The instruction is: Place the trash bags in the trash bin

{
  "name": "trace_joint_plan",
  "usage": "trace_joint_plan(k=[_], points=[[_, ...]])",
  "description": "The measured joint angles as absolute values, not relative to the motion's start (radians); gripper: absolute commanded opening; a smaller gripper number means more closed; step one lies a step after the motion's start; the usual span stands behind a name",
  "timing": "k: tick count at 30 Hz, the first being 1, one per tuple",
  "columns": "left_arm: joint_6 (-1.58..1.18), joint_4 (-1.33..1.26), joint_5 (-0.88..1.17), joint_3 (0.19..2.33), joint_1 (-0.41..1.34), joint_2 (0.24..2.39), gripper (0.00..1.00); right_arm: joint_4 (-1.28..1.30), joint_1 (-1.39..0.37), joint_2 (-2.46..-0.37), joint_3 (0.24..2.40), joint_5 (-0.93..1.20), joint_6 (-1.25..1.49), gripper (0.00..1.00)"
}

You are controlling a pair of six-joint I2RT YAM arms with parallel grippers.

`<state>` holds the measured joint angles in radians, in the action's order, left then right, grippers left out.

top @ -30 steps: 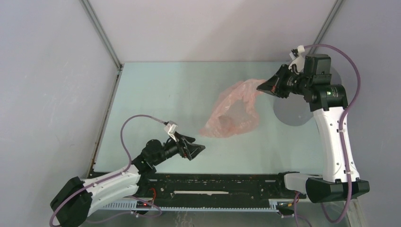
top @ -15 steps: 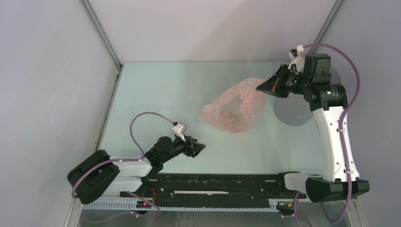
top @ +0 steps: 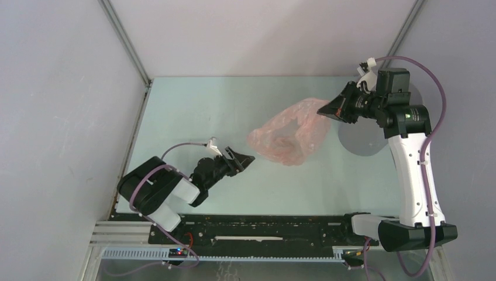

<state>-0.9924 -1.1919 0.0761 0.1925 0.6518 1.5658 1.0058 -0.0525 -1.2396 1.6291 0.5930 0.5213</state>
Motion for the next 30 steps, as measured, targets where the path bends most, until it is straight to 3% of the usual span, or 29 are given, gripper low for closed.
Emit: trace_joint_plan(k=[12, 18, 22, 27, 30], points=[[-1.138, -1.203, 0.057, 0.338, 0.612, 1.732, 0.79, 1.022, -0.052, -1.224, 1.623, 0.595, 0.519, 0.0], [-1.183, -1.214, 0.083, 0.434, 0.61, 1.835, 0.56, 1.022, -0.052, -1.224, 1.612, 0.601, 0.518, 0.01], [-1.19, -1.213, 0.086, 0.461, 0.603, 1.865, 0.5, 1.022, -0.052, -1.222, 1.588, 0.604, 0.518, 0.01], [-1.176, -1.19, 0.093, 0.493, 0.589, 1.865, 0.51, 1.028, -0.052, -1.213, 1.56, 0.606, 0.516, 0.01], [-1.169, -1.181, 0.108, 0.541, 0.585, 1.876, 0.44, 1.029, -0.052, -1.208, 1.558, 0.607, 0.515, 0.01]])
